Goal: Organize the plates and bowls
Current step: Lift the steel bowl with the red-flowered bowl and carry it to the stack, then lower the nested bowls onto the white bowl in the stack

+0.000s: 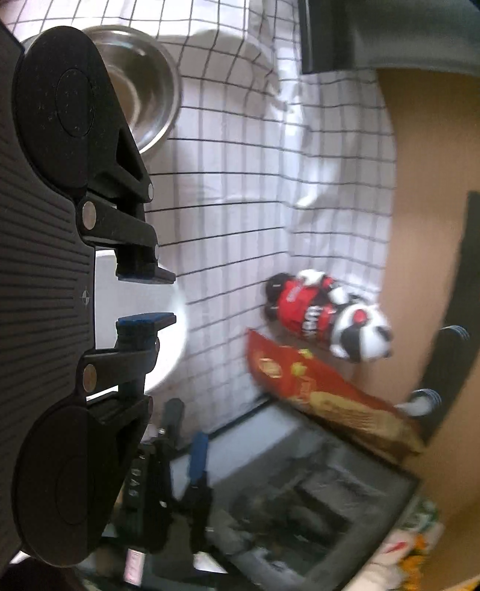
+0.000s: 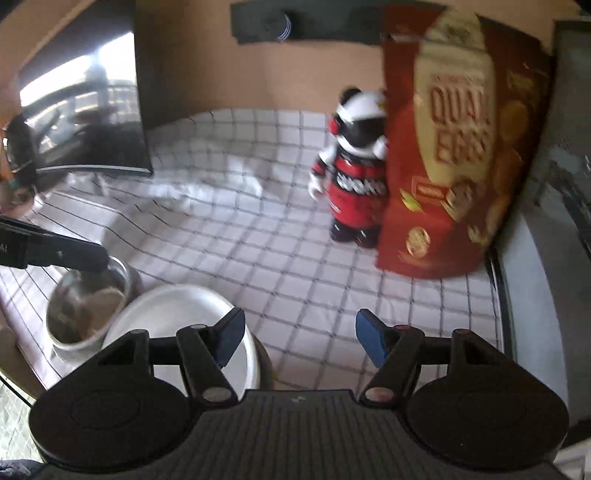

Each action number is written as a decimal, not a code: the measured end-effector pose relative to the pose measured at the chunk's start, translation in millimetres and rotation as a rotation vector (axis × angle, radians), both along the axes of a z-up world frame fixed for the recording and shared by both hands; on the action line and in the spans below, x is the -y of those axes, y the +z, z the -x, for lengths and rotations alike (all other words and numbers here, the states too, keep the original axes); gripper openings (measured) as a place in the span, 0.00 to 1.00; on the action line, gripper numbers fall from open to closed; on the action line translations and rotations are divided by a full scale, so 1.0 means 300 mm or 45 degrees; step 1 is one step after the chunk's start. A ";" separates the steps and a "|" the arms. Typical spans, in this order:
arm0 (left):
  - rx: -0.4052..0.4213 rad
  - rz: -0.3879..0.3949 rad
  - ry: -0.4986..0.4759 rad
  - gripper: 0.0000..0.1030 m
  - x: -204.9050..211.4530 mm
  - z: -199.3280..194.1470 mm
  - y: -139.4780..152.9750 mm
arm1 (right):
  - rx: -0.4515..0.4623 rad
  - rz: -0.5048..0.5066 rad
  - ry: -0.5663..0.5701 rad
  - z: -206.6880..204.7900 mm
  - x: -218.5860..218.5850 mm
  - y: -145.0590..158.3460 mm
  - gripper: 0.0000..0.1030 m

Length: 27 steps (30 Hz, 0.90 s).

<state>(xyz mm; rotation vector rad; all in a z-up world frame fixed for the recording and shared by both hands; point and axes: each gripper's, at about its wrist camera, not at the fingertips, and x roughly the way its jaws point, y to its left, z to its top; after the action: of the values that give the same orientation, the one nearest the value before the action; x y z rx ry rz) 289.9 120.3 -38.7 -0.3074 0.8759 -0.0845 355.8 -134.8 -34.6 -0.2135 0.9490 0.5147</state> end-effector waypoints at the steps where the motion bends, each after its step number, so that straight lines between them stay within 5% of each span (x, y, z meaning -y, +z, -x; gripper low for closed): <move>1: -0.021 -0.016 -0.013 0.19 0.006 -0.002 -0.017 | -0.017 0.001 0.017 0.010 0.008 -0.012 0.66; 9: -0.106 -0.170 0.019 0.23 0.024 0.009 -0.148 | -0.150 0.111 0.081 0.059 -0.032 -0.161 0.58; 13: -0.199 -0.044 0.113 0.42 -0.026 -0.023 -0.210 | -0.158 0.091 0.061 0.029 -0.025 -0.190 0.58; 18: -0.280 0.094 0.189 0.43 -0.080 -0.050 -0.261 | -0.198 0.068 0.054 -0.010 -0.031 -0.219 0.58; 22: -0.357 0.146 0.216 0.39 -0.092 -0.070 -0.327 | -0.469 -0.120 0.027 -0.044 -0.018 -0.296 0.58; 27: -0.394 0.220 0.212 0.39 -0.090 -0.098 -0.382 | -0.675 -0.216 -0.072 -0.063 -0.022 -0.394 0.58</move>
<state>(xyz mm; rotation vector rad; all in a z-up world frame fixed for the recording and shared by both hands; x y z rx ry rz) 319.2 147.3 -153.2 -0.5638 1.1484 0.0439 374.9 -128.1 -152.9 0.1118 1.4141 0.6098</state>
